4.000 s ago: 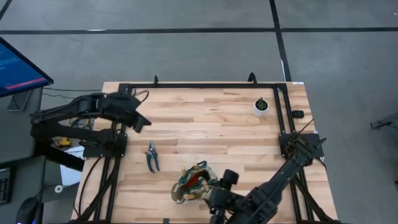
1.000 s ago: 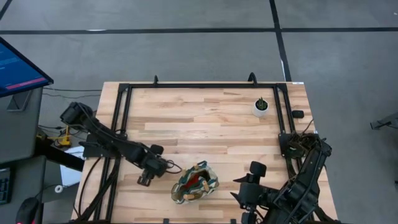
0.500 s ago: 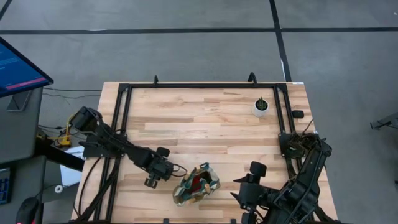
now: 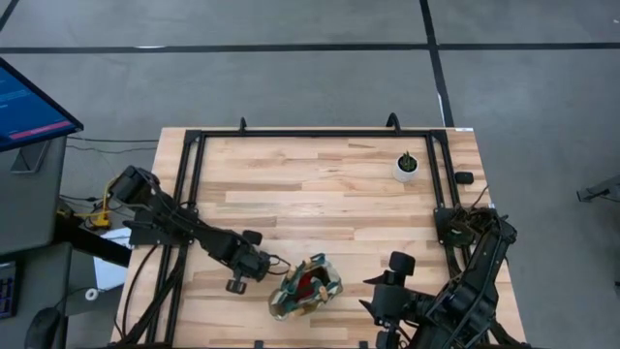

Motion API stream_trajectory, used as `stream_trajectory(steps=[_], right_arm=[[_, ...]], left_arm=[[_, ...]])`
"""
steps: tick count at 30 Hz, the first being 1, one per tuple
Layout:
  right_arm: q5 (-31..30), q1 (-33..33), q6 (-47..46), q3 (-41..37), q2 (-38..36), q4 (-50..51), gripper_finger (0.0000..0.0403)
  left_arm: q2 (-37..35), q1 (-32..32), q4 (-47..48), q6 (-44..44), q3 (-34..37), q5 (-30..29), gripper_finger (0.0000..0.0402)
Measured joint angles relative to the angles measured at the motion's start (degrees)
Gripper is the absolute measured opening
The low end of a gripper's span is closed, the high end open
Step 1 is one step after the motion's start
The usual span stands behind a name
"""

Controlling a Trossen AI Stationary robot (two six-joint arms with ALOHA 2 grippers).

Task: Pick & Place Garden tools in Gardening bag
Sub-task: Put the green shear scissors into the gardening bag pocket

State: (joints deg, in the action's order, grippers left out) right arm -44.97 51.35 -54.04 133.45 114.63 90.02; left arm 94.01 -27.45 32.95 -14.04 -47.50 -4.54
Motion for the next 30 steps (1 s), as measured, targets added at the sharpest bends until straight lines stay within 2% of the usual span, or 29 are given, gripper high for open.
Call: stream_trajectory(steps=[6,8,18,22,25,30], right_arm=[[-0.01,0.0,0.14,0.04,0.0,0.0,0.0179],[-0.01,0.0,0.13,0.04,0.0,0.0,0.0179],[-0.02,0.0,0.42,0.04,0.0,-0.04,0.0179],[-0.04,-0.04,0.42,0.04,0.0,-0.13,0.0179],[-0.03,-0.15,0.42,0.04,0.0,-0.25,0.0179],[-0.04,-0.13,0.42,0.04,0.0,-0.45,0.0179]], left_arm=[[-4.35,1.23,0.13,-4.58,0.26,-5.69,0.0033],[-7.05,1.3,0.23,-7.34,0.26,-5.87,0.0033],[-27.21,0.85,0.2,-25.19,0.16,-16.51,0.0033],[-35.72,-2.31,-1.94,-31.27,0.15,-22.4,0.0033],[-40.92,-6.57,-5.68,-32.71,0.15,-26.81,0.0033],[-44.65,-16.16,-17.25,-32.32,0.08,-34.42,0.0033]])
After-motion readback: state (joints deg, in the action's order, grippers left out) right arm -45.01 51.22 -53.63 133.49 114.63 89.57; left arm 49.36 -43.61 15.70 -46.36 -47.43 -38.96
